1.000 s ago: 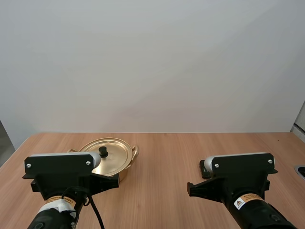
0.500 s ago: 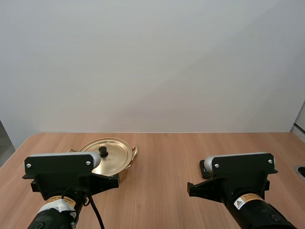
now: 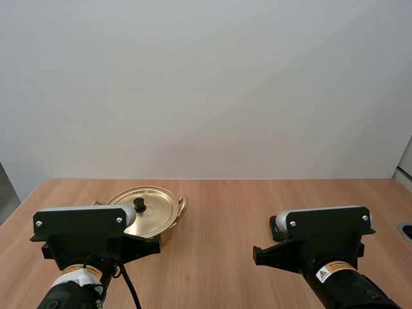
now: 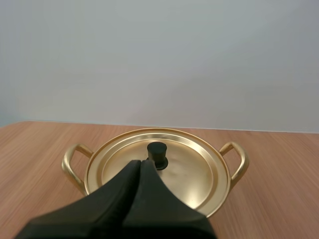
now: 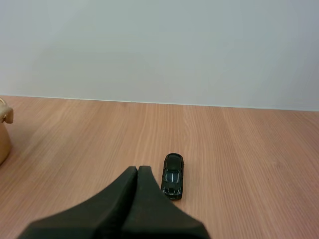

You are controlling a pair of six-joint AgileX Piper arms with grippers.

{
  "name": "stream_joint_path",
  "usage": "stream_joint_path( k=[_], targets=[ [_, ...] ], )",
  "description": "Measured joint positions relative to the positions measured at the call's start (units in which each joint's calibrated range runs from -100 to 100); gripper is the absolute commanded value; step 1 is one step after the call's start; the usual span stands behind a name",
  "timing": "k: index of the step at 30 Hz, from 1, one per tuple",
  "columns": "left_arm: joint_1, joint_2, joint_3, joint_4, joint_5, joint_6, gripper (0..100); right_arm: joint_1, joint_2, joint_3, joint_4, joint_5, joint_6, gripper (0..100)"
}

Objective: Open the pot, put the car inside, and close it

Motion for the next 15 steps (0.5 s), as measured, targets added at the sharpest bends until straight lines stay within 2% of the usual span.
stream_joint_path(
  k=[3, 8, 12, 15],
  targets=[
    [0.0, 0.0, 0.0, 0.0, 0.0, 0.0, 0, 0.0, 0.0, 0.0, 1.2, -0.2, 0.0, 0],
    [0.0, 0.0, 0.0, 0.0, -1.6, 0.0, 0, 0.0, 0.0, 0.0, 7.5, -1.1, 0.0, 0],
    [0.0, 0.0, -1.1, 0.0, -10.0, 0.0, 0, 0.0, 0.0, 0.0, 8.9, -7.1, 0.0, 0],
    [0.0, 0.0, -4.9, 0.0, -17.8, 0.6, 0, 0.0, 0.0, 0.0, 7.1, -14.9, -0.1, 0]
  ],
)
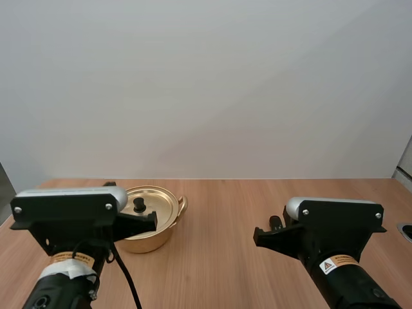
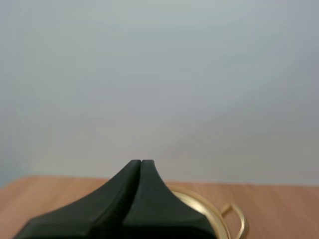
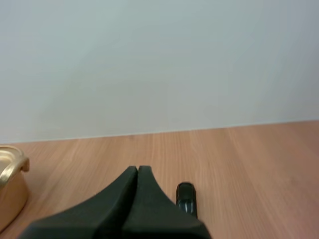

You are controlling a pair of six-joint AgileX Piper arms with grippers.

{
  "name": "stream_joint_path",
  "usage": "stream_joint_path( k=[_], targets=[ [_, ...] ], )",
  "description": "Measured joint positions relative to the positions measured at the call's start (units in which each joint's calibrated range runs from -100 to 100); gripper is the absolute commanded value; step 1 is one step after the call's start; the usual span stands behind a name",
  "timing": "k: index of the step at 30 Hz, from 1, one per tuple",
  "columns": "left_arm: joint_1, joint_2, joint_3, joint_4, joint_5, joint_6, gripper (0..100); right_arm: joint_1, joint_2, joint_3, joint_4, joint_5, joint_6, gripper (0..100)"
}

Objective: Open the pot, put the car inside, and close it

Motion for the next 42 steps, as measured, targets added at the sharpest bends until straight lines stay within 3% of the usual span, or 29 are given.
stream_joint_path(
  k=[6, 12, 23, 26, 32, 37, 42],
  targets=[
    [0.0, 0.0, -11.0, 0.0, -5.3, 1.2, 0, 0.0, 0.0, 0.0, -0.9, -15.9, 0.0, 0],
    [0.0, 0.0, -22.0, 0.0, 6.7, 1.2, 0, 0.0, 0.0, 0.0, -1.6, -31.3, 0.0, 0],
    [0.0, 0.0, -32.2, -4.4, 24.8, 1.2, 0, 0.4, 0.0, 0.0, -14.6, -56.1, -4.9, 0],
    [0.0, 3.4, -35.6, -6.2, 36.4, 5.2, 0, 0.4, 0.0, 0.0, -20.4, -68.8, -11.9, 0],
    [0.24, 14.3, -40.5, -10.6, 51.5, 11.0, 0, 0.4, 0.0, 0.0, -20.6, -84.8, -15.7, 0],
    [0.32, 20.0, -45.5, -14.3, 58.7, 14.2, 0, 0.4, 0.0, 0.0, -20.5, -96.8, -11.6, 0],
    [0.32, 20.1, -48.1, -14.6, 60.6, 15.1, 0, 0.4, 0.0, 0.0, -17.1, -98.5, -9.9, 0]
  ],
)
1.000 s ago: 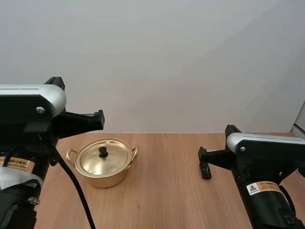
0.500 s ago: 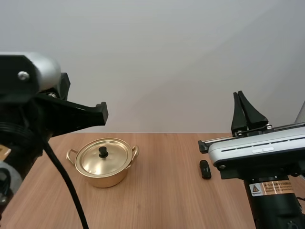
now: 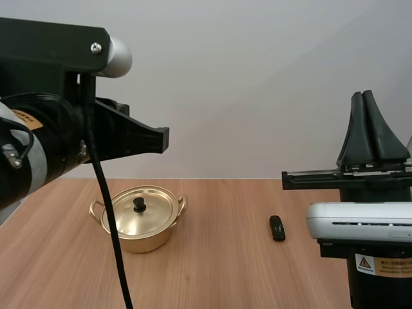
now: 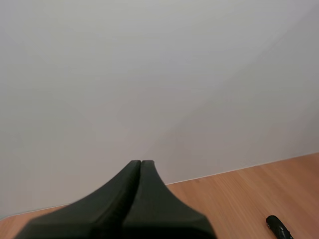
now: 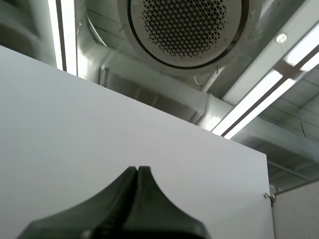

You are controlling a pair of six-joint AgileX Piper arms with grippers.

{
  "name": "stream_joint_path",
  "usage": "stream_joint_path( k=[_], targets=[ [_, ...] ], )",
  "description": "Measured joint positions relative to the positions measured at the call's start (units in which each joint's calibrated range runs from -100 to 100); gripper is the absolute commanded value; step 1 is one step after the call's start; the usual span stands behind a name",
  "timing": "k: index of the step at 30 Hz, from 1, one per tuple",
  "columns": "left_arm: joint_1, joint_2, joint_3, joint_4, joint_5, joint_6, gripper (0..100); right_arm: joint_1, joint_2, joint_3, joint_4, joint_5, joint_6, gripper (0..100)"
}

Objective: Open the pot, put the car inside, and close it

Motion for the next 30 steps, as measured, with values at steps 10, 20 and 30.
stream_joint_path(
  k=[10, 20, 30],
  targets=[
    [0.0, 3.7, 0.0, -0.1, 5.1, 2.2, 0, 0.0, 0.0, 0.0, 15.0, 0.1, 0.0, 0],
    [0.0, 18.2, 0.0, -1.3, 8.1, 2.9, 0, 0.0, 0.0, -0.1, 17.1, -7.2, -1.7, 0],
    [0.0, 27.7, 0.0, 0.1, -4.3, 4.8, 0, 0.0, 1.8, -16.5, 22.7, 13.3, -15.1, 0]
  ],
)
